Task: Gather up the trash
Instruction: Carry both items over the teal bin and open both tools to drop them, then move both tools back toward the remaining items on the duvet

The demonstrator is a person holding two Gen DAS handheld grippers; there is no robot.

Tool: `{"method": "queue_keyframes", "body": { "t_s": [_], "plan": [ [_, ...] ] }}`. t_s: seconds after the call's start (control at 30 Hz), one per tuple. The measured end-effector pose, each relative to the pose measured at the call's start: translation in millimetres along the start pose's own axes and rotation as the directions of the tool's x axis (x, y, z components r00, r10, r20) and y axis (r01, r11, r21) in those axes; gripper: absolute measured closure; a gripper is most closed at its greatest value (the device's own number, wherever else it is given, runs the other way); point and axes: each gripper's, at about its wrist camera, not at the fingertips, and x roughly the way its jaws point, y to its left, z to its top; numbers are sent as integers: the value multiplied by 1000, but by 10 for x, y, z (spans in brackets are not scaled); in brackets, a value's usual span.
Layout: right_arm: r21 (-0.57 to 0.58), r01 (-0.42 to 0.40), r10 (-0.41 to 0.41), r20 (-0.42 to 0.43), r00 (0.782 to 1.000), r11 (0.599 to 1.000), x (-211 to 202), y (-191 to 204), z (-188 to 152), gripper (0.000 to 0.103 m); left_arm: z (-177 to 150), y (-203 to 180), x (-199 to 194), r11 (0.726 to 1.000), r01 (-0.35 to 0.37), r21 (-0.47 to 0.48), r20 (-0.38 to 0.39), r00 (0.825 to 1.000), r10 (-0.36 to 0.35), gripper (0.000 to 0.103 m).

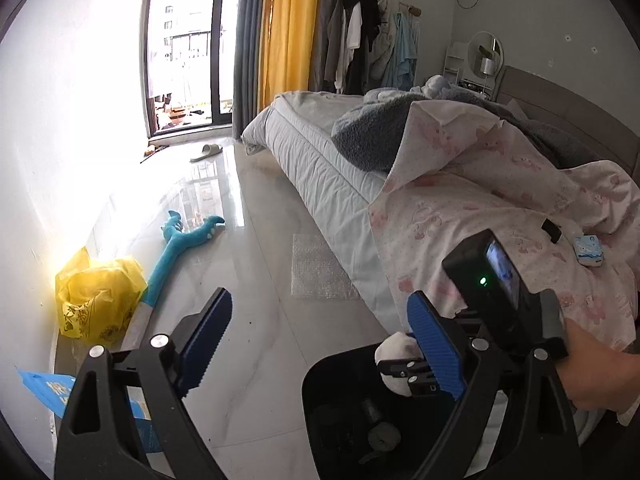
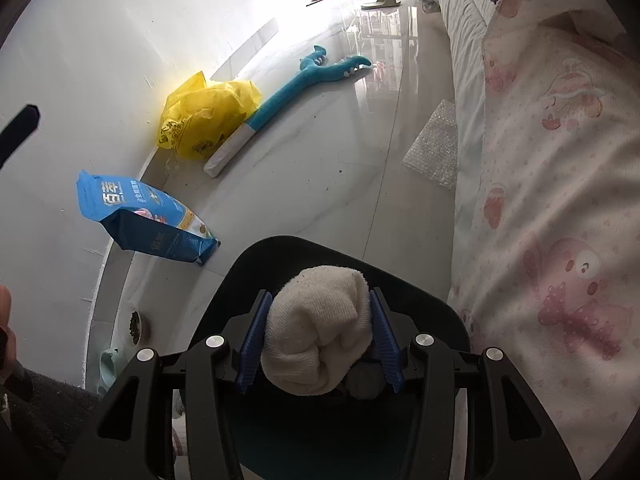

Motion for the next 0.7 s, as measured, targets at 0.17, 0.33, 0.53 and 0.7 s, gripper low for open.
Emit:
{"method": "queue_keyframes", "body": {
  "t_s": [0.17,0.33,0.53,0.7],
  "plan": [
    [-16,11,-11,-31,999,1000,138,57,-24,52,123,7,-123,1000,-4,-25,50,999,5,12],
    [-31,7,-9,-59,998,999,204,118,-47,43,273,-14,-232,999,-7,-47,101,995,12,10],
    [-40,31,-33,-50,998,999,93,127,-60,31,396,-73,-327,997,0,-73,146,989,11,10],
    [-42,16,-16,3,1000,999,-151,122,-36,26,462,-165,-392,998,-5,-57,175,985,15,9]
  ]
}}
